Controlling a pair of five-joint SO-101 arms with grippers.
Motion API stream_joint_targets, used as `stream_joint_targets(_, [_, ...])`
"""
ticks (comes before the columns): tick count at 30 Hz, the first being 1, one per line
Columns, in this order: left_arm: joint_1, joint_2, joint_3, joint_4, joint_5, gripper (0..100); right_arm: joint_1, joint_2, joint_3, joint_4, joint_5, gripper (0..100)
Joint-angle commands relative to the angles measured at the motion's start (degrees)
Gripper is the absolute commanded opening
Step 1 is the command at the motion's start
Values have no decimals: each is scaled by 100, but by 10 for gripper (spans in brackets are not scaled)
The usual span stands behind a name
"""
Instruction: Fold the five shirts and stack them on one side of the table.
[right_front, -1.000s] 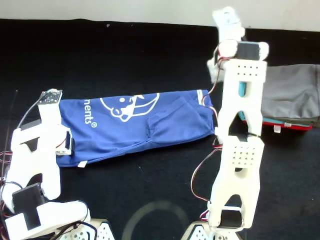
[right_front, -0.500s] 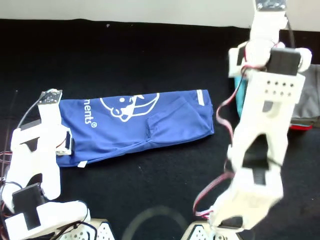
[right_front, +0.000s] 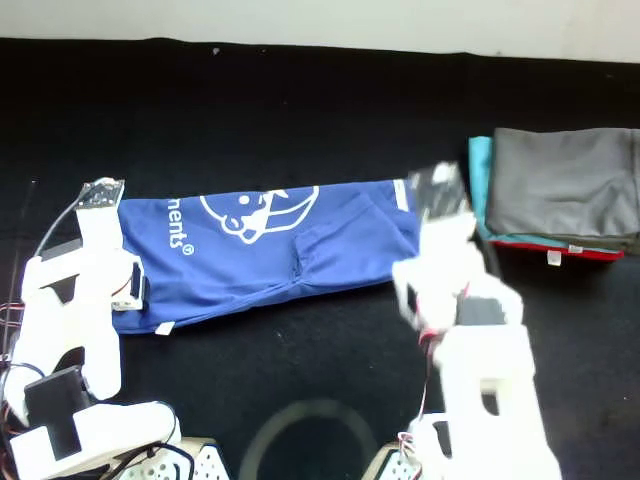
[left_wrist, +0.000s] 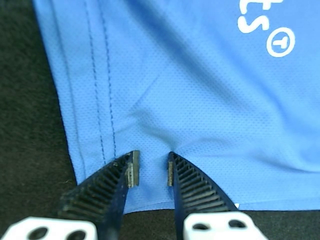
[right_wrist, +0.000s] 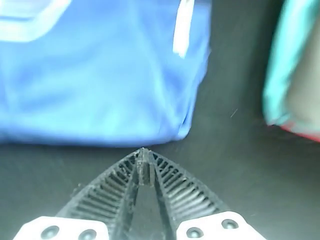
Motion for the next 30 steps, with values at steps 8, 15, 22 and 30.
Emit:
stream_joint_targets(8, [48,31,-22,-220,-9,111,-48,-980,1833,-646,114,6])
stream_joint_targets(15, [48,31,-22,-220,-9,111,-57,-1666,2765,-1349,-211,6])
stream_joint_targets(22, [48,4,-4,-202,-18,111,-75,-2571,3248,-1349,-220,6])
stream_joint_targets(30, [-180,-998,-1499,1925,1310,115,-84,-2791,3354,-1323,-220,7])
